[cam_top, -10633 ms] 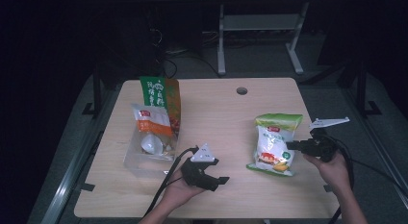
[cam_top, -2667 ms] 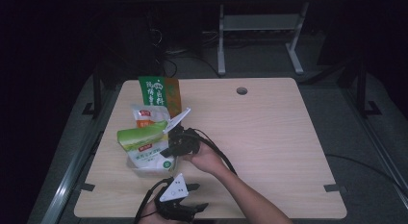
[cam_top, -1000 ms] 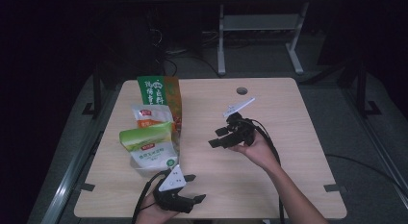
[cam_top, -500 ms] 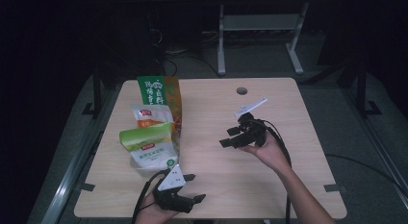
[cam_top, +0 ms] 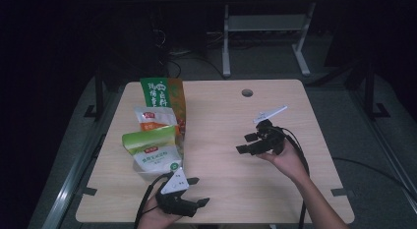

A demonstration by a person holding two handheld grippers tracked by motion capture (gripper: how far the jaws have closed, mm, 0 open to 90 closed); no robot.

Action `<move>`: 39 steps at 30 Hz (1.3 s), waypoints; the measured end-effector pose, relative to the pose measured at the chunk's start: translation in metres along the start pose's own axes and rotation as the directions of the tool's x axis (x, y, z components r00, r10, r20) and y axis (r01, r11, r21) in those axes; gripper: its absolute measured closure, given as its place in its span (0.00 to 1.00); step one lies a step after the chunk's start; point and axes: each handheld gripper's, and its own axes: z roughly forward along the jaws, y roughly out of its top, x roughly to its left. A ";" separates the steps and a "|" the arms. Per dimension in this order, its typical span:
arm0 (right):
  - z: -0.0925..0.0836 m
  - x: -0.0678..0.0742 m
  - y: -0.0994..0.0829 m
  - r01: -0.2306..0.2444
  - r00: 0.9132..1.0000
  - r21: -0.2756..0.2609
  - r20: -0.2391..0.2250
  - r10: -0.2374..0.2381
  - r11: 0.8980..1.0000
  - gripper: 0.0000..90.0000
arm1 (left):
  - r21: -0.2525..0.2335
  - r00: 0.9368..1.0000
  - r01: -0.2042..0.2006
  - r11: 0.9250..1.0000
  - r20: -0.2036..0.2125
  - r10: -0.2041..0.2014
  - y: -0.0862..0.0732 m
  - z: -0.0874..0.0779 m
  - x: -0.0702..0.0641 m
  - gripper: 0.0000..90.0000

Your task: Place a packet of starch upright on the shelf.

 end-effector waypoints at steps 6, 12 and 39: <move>-0.007 -0.006 -0.014 -0.020 1.000 -0.009 0.011 0.020 1.000 0.38 | -0.003 1.000 0.005 1.000 0.000 -0.005 0.000 0.000 0.000 0.32; -0.012 -0.011 -0.029 -0.040 0.999 -0.012 0.023 0.040 0.999 0.37 | -0.001 1.000 0.002 1.000 -0.001 -0.002 0.000 0.000 0.000 0.31; -0.031 -0.015 -0.100 -0.113 0.992 -0.032 0.055 0.115 0.993 0.34 | 0.001 1.000 0.002 1.000 -0.001 -0.002 -0.002 0.001 0.001 0.31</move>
